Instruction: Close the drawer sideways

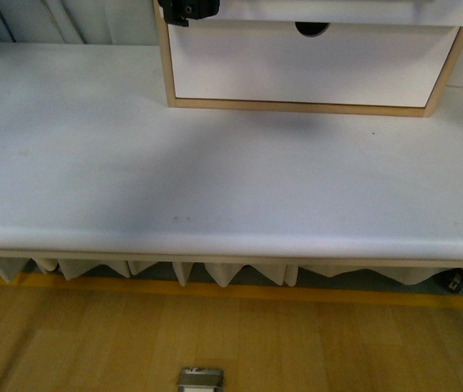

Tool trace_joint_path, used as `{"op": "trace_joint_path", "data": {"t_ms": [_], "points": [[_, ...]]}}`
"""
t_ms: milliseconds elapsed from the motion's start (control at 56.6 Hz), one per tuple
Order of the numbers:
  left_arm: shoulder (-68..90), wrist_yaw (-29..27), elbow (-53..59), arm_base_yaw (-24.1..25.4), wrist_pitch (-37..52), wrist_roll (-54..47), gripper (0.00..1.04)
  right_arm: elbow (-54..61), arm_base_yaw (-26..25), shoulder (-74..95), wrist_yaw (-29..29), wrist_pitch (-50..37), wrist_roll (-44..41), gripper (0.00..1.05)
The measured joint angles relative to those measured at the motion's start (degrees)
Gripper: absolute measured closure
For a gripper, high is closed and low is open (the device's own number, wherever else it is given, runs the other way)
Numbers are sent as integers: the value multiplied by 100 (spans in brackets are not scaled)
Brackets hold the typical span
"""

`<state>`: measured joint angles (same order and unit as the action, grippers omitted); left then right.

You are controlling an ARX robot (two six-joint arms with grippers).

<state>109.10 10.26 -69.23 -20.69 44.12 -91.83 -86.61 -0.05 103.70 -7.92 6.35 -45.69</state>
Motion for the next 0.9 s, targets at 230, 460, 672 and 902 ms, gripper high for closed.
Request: {"op": "trace_joint_path", "data": {"t_ms": [230, 460, 672, 902], "points": [[651, -66, -693, 44, -98, 42, 6, -361, 9, 490, -94, -175, 164, 9], [756, -111, -905, 26, -157, 85, 6, -260, 26, 481, -138, -468, 280, 9], [511, -175, -435, 37, 138, 212, 6, 216, 7, 179, -66, -708, 439, 9], [-824, -647, 964, 55, 717, 1106, 6, 1644, -205, -1449, -306, -962, 710, 9]]}}
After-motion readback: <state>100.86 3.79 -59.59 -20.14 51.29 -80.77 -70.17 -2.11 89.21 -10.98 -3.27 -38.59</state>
